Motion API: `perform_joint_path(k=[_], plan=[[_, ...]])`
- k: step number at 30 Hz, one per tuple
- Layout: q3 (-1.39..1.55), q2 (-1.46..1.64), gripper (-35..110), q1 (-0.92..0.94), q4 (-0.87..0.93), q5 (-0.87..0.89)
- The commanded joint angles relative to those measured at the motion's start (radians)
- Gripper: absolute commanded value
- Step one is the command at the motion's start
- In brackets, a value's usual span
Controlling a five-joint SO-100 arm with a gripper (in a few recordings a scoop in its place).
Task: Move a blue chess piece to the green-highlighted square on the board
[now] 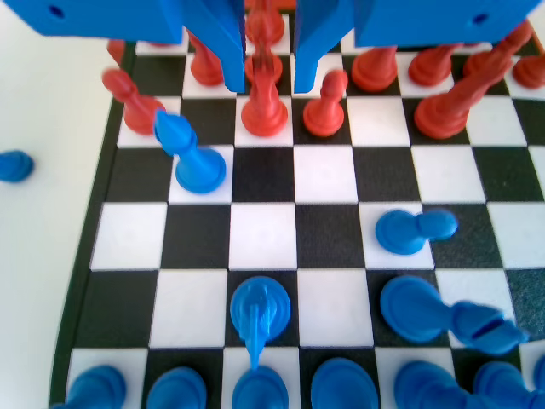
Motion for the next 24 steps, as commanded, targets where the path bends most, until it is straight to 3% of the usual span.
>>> perform_joint_path(k=[1, 24], plan=[[-0.031, 0.035, 9, -0.021, -0.009, -0.009], [0.025, 0.034, 5, -0.014, -0.057, -0.04]])
